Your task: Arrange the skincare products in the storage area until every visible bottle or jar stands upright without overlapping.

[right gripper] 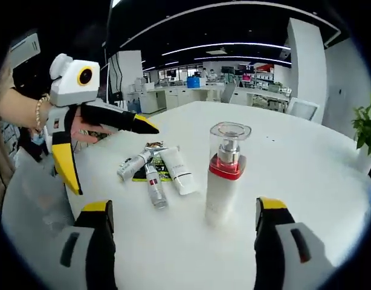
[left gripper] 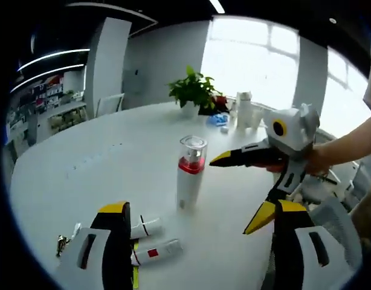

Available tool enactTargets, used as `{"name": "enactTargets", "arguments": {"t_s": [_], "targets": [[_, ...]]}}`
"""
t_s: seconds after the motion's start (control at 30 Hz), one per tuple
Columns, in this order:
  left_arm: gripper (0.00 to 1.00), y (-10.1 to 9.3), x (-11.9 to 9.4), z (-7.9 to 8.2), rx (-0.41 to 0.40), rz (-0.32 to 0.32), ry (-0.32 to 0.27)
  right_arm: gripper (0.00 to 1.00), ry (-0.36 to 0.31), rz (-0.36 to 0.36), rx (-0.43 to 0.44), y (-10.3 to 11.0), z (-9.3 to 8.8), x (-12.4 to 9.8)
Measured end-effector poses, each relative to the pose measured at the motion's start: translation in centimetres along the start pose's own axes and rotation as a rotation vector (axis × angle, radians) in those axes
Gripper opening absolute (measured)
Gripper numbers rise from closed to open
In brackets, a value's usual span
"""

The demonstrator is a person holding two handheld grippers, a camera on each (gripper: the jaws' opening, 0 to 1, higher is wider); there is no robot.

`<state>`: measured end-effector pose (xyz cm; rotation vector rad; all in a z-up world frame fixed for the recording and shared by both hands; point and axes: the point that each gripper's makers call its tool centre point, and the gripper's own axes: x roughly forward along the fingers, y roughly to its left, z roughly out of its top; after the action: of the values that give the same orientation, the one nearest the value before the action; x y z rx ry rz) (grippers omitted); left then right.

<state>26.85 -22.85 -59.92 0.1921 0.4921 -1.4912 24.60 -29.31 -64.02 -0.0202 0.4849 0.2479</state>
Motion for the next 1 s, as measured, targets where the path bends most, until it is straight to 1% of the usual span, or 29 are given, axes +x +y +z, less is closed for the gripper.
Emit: {"name": "enactTargets", "arguments": {"t_s": [0.17,0.33,0.4,0.53,0.63,0.73,0.87,1.0], "targets": [[0.97,0.0,-2.4,-0.7,-0.031,0.044,-0.015,1.0,-0.029,-0.02,0.014,1.1,0.9,-1.1],[0.97,0.2,-4.8,-1.3,-0.07,0.09,-0.041,1.0,-0.041,-0.026,0.036,2.2,1.0,-1.7],[0.97,0.1,-6.0,-1.5,-0.1,0.105,-0.057,1.0,-0.053,-0.025,0.062,3.0,1.1,-2.0],[0.97,0.2,-8.4,-2.3,-0.114,0.139,-0.067,1.0,-0.056,-0.011,0.067,4.5,1.2,-2.4],[0.97,0.7,-10.4,-3.1,-0.156,0.188,-0.086,1.0,-0.064,0.002,0.093,5.6,1.1,-2.4],[0.97,0.9,-11.9,-4.0,-0.17,0.223,-0.092,1.0,-0.049,0.009,0.092,6.3,0.7,-2.3],[0.97,1.0,-13.8,-5.3,-0.189,0.269,-0.09,1.0,-0.06,0.021,0.103,7.3,1.2,-2.5],[0.97,1.4,-16.0,-6.7,-0.232,0.324,-0.1,0.98,-0.065,0.026,0.099,8.0,1.4,-2.8]]}}
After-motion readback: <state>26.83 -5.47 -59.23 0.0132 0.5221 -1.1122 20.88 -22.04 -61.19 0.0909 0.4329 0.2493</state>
